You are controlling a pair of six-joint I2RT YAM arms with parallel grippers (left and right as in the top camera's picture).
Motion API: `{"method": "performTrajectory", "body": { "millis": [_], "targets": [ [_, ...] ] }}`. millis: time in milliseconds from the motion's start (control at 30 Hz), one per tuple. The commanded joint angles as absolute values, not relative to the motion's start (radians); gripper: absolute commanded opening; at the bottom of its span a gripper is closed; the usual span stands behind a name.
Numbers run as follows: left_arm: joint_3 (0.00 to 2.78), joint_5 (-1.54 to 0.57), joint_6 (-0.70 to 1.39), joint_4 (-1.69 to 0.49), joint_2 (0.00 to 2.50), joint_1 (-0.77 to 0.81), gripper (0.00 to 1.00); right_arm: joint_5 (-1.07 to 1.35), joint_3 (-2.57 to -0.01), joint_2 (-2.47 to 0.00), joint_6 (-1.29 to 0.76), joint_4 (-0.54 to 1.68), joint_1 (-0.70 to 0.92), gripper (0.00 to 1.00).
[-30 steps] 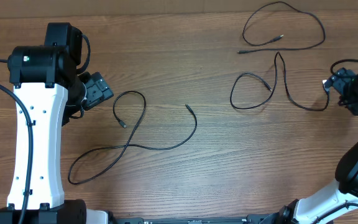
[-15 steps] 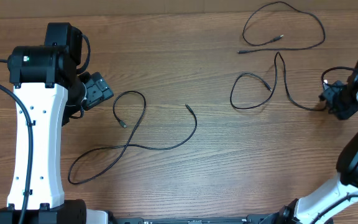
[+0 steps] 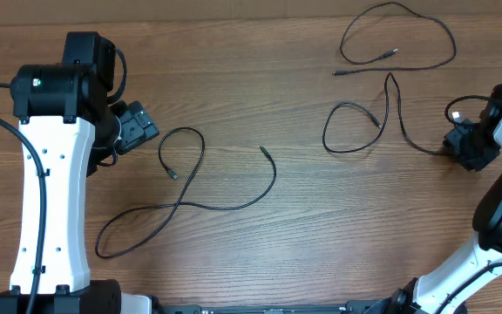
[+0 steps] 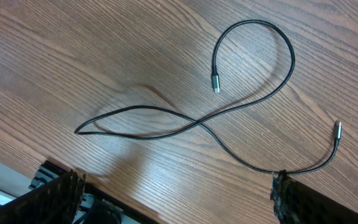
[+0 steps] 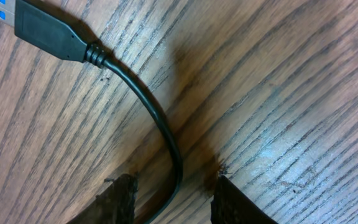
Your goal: Untangle cables
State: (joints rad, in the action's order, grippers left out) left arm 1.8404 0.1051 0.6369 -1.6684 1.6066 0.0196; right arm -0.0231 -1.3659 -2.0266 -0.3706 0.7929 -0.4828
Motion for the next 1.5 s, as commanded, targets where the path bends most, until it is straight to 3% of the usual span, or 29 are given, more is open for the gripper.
{"method": "performTrajectory", "body": {
  "millis": [0,100,200,433,800,1000,1300,1367,1467],
  "targets": [
    [1.836,0.104,0.632,-1.668,1.608,0.020,0.99,-0.021,-1.359,-2.041,-0.379,0.786,-0.478,0.39],
    [1.836,0.104,0.632,-1.667,1.608,0.020,1.00,-0.020,-1.358,-2.069,-0.379,0.788,-0.478,0.39],
    [1.836,0.104,0.632,-1.668,1.608,0.020,1.00,0.005,-1.358,-2.089,-0.379,0.789,-0.478,0.33],
    [1.836,0.104,0.632,-1.667,1.608,0.020,1.00,0.047,-1.388,-2.089,-0.379,0.807,-0.479,0.04],
    [1.836,0.104,0.632,-1.668,1.608,0.020,1.00,0.047,-1.808,-2.087,-0.364,1.105,-0.517,0.04],
    [1.836,0.104,0.632,-1.668,1.608,0.020,1.00,0.074,-2.042,-2.085,-0.172,1.201,-0.516,0.04],
    [1.836,0.104,0.632,-1.667,1.608,0.020,0.99,0.535,-2.154,-2.066,0.005,1.214,-0.515,0.04],
    [1.836,0.104,0.632,-1.667,1.608,0.020,1.00,0.605,-2.153,-2.068,0.005,1.215,-0.509,0.15],
    [1.836,0.104,0.632,-1.668,1.608,0.020,1.00,0.633,-2.152,-2.070,-0.002,1.231,-0.480,0.21]
  ]
}}
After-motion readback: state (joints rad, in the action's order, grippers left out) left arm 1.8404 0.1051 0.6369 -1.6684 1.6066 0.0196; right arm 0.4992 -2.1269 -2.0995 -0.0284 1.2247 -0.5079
